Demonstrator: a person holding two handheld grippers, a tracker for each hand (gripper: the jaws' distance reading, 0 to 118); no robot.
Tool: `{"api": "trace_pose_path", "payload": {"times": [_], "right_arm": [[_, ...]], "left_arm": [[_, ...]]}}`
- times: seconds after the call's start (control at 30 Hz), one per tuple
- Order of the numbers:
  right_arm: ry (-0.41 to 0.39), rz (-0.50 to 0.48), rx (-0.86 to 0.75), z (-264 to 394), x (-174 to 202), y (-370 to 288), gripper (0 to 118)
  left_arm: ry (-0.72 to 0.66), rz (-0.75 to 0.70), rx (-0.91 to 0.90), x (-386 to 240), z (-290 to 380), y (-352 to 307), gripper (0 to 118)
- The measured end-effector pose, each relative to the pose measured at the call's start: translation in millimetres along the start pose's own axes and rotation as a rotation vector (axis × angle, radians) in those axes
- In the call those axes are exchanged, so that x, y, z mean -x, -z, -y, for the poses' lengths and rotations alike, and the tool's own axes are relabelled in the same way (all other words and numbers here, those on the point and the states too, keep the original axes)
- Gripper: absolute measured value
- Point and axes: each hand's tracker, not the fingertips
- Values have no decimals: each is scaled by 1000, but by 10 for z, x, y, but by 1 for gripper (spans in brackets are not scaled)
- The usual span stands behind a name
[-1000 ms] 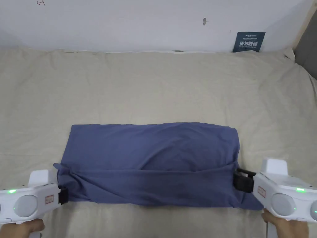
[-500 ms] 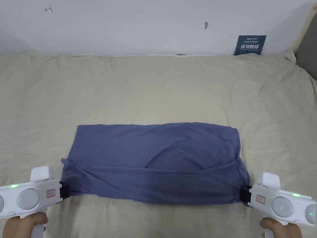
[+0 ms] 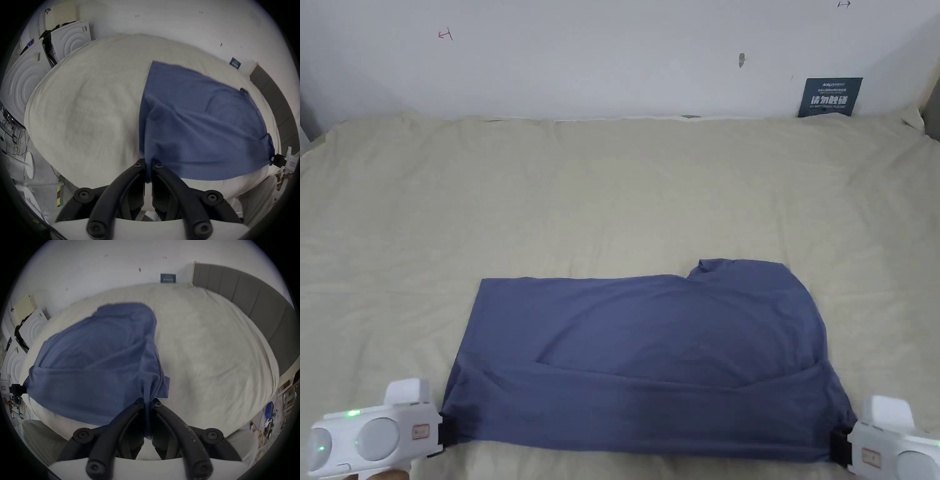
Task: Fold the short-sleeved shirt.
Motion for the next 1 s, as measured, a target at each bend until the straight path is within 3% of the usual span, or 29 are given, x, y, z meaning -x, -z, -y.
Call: {"api": "trace_pose_path", "payload": {"times": [0.17, 0.23, 0.27, 0.3, 0.33, 0.37, 0.4, 0.43, 0.63, 0.87, 0.93, 0.97, 1.0], "right_arm": [[65, 3, -7, 95, 105, -39, 10], [79, 9, -9, 53, 189, -194, 31], [78, 35, -8, 24, 214, -248, 46], [73, 48, -22, -7, 241, -317, 67], [66, 44, -69, -79, 169, -320, 78], [62, 36, -117, -153, 177, -428, 88], [60, 34, -165, -232, 213, -554, 98], [52, 31, -226, -326, 262, -709, 100], [-15, 18, -608, -779, 593, -1601, 101], [-78, 48, -879, -871, 978, -2121, 106], [-106, 61, -929, -845, 1049, -2170, 95], [-114, 59, -940, -831, 1077, -2186, 82], [-118, 61, -942, -830, 1097, -2179, 57]], "left_arm": [[-2, -50, 21, -89, 42, 171, 11], [-8, -66, 13, -118, 4, 151, 35], [-3, -76, 11, -140, -11, 124, 62], [-6, -96, 10, -152, -36, 105, 97], [-20, -86, -4, -154, -79, 14, 113], [-36, -44, -55, -174, -126, -100, 117], [-52, -11, -133, -224, -171, -257, 115], [-66, 12, -208, -278, -242, -410, 114], [26, 97, -594, -772, -653, -1323, 114], [121, 30, -943, -1306, -713, -1778, 112], [146, 17, -998, -1401, -673, -1781, 92], [160, 9, -1010, -1448, -654, -1775, 77], [163, 6, -1007, -1482, -637, -1764, 50]]}}
